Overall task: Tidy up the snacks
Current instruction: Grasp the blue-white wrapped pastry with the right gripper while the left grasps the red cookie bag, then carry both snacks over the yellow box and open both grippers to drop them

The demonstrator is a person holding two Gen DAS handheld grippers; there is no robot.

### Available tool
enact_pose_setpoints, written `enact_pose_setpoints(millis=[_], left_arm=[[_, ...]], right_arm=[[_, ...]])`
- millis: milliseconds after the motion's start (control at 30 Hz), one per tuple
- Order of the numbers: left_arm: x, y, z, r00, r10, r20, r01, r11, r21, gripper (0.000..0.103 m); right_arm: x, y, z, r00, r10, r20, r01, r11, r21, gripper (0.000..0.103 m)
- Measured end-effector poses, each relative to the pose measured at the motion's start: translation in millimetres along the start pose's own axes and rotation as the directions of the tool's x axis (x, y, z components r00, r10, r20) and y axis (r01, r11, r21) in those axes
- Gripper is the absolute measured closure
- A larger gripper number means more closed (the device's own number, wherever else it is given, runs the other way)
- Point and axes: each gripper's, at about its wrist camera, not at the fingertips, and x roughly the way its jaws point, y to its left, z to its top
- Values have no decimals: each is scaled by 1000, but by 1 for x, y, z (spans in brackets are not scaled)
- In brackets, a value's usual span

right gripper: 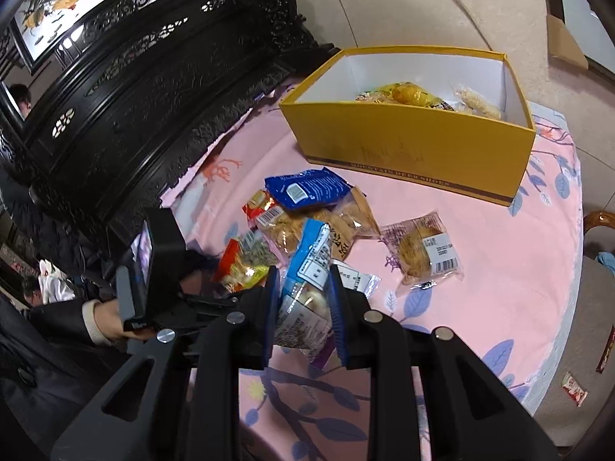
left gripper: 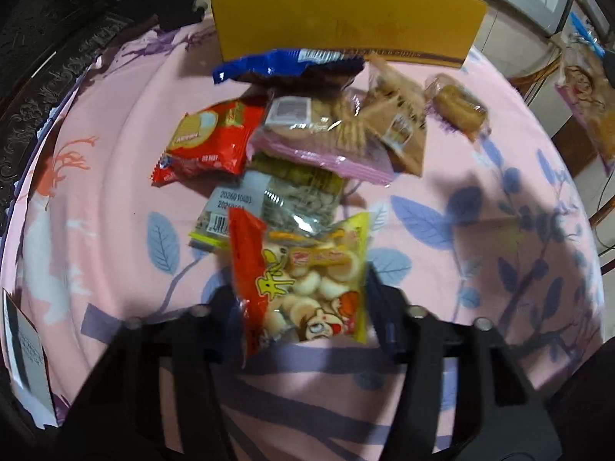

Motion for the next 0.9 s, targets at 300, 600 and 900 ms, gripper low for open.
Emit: enact_pose_setpoints(millis=[300, 600, 900], left_arm=[[-43, 0, 2, 995, -15, 95, 15, 1000, 4, 58], [-91, 4, 53, 977, -2, 215, 3, 1000, -4, 58], [-125, 15, 158, 930, -17, 368, 13, 1000, 14, 58]], right_arm=[[-6, 10, 8, 1000, 3, 25, -3, 1000, -10, 78], [-16, 11, 29, 997, -23, 73, 25, 999, -30, 78], [-42, -5, 95, 976, -70, 204, 86, 994, -71, 78]])
